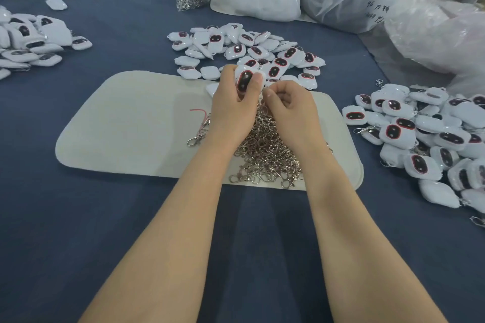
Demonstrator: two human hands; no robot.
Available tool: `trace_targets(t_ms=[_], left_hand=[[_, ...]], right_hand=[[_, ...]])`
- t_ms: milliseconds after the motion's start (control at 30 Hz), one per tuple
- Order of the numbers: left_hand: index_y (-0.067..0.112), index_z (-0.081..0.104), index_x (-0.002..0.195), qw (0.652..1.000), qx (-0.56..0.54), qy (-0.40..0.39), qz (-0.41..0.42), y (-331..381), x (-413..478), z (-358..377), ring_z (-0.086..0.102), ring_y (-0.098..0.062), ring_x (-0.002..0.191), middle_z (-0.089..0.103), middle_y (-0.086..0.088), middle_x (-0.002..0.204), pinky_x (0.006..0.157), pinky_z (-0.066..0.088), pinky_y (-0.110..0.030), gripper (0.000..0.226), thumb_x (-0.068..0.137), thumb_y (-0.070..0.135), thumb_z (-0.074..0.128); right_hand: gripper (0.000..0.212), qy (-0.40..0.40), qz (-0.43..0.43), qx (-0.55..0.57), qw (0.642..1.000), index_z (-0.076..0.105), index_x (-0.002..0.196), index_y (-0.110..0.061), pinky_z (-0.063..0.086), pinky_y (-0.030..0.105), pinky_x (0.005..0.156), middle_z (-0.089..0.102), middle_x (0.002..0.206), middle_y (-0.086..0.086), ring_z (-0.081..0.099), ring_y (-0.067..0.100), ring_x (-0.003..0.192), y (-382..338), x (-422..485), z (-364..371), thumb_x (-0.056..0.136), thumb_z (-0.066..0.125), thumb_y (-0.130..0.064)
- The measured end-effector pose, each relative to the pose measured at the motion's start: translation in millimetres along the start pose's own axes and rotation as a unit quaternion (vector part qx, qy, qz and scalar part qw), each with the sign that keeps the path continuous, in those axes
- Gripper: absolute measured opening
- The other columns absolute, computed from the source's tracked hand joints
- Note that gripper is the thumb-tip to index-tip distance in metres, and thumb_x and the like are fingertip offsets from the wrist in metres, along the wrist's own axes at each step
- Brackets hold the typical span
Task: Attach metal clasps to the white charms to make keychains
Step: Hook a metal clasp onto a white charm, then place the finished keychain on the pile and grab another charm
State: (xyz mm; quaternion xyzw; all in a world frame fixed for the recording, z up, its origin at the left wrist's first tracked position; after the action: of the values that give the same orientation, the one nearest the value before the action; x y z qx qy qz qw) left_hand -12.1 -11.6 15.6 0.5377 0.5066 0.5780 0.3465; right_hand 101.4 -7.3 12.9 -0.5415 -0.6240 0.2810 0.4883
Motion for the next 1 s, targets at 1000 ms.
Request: trace_targets(t_ms=[1000], left_hand=[[0.018, 0.052, 0.111, 0.990, 0.090, 0.104, -0.024, -6, 4, -9, 0.053, -0.009, 0.100, 0.051, 0.003, 0.119, 0.079, 0.039, -0.016, 0.017, 0.097, 0.025, 0.044]], right_hand=[[0.020, 0.259, 0.161, 0.539, 0.785, 0.050, 0.113, -0.004, 0.054, 0.020, 0.063, 0.067, 0.089, 0.010, 0.066, 0.014, 0.068, 9, 1, -42, 0.097, 0.055, -0.014]])
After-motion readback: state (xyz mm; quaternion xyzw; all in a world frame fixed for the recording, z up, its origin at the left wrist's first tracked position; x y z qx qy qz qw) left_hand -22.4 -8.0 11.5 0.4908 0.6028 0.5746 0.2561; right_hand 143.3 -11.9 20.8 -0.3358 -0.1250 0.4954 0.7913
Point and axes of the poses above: each hand's wrist, its own x-axis towards the middle knuckle, its own z-axis out of the palm, y = z × x, the point moved 3 cm from there along x, towards the middle knuckle
